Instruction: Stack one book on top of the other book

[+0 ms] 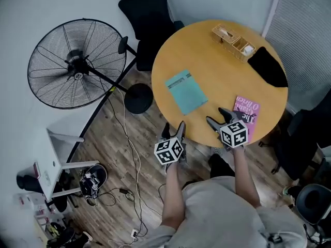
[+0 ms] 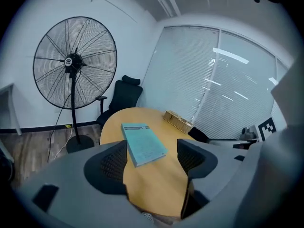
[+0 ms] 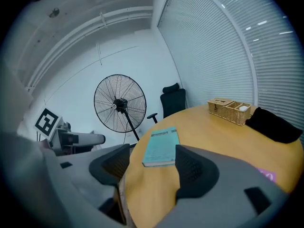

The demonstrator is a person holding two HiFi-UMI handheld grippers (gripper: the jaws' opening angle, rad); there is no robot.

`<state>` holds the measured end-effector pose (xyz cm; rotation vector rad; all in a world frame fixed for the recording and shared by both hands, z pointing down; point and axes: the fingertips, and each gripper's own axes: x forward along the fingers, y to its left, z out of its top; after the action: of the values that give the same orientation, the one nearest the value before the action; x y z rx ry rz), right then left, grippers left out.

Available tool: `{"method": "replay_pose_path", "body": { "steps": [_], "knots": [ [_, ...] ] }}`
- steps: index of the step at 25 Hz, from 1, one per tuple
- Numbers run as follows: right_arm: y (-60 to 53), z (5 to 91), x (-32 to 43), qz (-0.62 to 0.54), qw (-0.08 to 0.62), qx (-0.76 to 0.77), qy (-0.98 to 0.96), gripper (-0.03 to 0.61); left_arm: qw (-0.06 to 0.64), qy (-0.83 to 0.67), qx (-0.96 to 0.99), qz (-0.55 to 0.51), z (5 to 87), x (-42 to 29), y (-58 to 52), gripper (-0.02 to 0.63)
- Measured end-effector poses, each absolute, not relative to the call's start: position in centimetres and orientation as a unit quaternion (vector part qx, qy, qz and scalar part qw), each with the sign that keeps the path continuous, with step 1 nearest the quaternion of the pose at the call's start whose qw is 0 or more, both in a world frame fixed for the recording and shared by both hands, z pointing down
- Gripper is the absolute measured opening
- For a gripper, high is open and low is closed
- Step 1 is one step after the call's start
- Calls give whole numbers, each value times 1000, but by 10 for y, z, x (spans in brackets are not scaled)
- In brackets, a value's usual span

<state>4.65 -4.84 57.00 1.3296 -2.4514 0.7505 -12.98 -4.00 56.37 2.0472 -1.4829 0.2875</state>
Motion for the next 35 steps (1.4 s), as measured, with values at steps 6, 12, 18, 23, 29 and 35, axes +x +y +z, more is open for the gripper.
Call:
{"method": "replay_pose_path", "body": {
  "steps": [6, 12, 18, 23, 29, 35],
  "knots": [
    [-82, 579, 60, 255, 151, 420, -858, 307, 319, -580, 741, 111, 579, -111, -68, 329],
    [-103, 592, 64, 270, 157, 385, -868, 330, 322, -599, 724, 120, 584, -102, -81, 354],
    [-116, 602, 54, 278, 160, 363, -875, 337, 326, -613, 708, 130, 592, -108, -80, 362],
    [-124, 604, 52, 286, 152, 371, -870, 336, 312, -625, 699, 155, 598, -118, -77, 360],
    [-132, 611, 49, 292, 154, 364, -871, 336, 322, -629, 694, 138, 601, -120, -87, 357],
    [-162, 610, 45, 295, 149, 385, -862, 334, 304, -635, 693, 157, 602, -131, -107, 349]
  ]
}}
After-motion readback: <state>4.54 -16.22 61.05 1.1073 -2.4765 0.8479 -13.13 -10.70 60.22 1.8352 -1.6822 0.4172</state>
